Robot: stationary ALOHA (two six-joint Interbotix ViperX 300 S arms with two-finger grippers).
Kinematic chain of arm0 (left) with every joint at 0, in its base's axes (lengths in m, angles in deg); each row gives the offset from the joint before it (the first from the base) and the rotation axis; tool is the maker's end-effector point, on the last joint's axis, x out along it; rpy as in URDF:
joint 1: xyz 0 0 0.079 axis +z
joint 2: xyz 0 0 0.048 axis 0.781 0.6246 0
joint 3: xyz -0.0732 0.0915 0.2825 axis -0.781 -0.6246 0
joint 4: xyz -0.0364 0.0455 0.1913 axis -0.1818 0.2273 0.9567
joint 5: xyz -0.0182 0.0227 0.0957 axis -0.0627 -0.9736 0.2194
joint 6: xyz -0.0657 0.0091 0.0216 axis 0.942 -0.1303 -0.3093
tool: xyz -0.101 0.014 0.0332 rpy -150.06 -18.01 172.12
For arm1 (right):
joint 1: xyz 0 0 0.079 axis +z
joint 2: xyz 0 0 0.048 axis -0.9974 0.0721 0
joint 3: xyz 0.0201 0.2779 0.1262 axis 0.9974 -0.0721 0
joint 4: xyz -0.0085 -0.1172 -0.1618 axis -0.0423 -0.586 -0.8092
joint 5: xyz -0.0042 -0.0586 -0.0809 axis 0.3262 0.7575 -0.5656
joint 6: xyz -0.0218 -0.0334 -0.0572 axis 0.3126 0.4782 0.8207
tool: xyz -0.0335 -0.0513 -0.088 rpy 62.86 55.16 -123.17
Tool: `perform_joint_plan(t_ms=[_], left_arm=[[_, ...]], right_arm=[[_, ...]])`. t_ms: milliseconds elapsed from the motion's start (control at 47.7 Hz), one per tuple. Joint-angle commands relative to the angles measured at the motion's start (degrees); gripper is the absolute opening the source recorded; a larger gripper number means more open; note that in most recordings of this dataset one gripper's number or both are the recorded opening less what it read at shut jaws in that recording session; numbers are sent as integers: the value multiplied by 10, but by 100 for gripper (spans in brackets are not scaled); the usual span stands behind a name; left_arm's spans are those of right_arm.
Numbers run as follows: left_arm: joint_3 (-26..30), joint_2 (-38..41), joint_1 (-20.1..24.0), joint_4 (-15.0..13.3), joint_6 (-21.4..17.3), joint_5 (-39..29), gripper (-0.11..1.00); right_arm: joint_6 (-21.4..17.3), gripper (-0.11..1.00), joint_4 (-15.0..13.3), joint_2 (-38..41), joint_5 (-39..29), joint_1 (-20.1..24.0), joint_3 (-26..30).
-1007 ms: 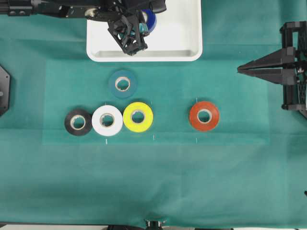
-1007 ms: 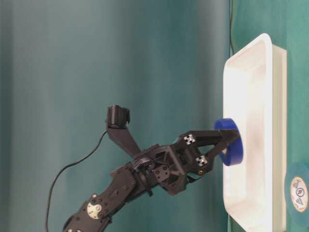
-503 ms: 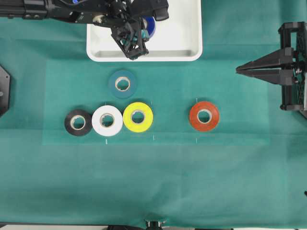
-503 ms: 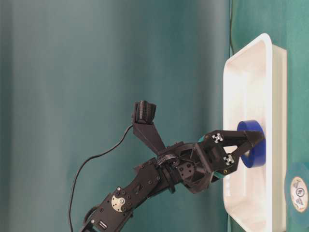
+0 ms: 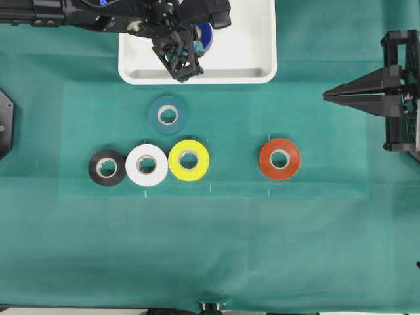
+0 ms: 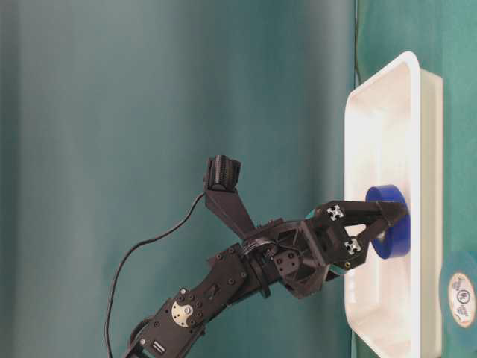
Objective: Pick up the tape from a random location and place it into the white case.
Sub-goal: 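Lower the roll into the tray and open the left gripper, then raise the open left gripper away from the blue roll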
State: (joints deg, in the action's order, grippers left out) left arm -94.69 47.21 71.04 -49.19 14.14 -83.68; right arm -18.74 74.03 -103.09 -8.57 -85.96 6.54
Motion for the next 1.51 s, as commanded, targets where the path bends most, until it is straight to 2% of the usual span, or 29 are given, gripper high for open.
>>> perform_joint_plan(t_ms=[0, 105, 315, 398, 692, 1237, 1489], left_arm=[[9, -11, -3, 0, -1, 4, 25], [10, -11, -4, 0, 2, 4, 28], [11, -11, -4, 0, 0, 4, 87], [11, -12, -4, 0, 0, 4, 98], [11, -18, -4, 0, 0, -4, 97], [47, -108, -18, 0, 1, -110, 97], [60, -124, -27, 0, 1, -142, 97]], right_arm=[[1, 0, 0, 2, 4, 2, 9], [1, 0, -1, 2, 4, 1, 9], [1, 0, 0, 2, 4, 1, 9], [1, 0, -1, 2, 4, 1, 9], [1, 0, -1, 2, 4, 1, 9], [-3, 0, -1, 2, 3, 1, 10], [-3, 0, -1, 2, 3, 1, 9]])
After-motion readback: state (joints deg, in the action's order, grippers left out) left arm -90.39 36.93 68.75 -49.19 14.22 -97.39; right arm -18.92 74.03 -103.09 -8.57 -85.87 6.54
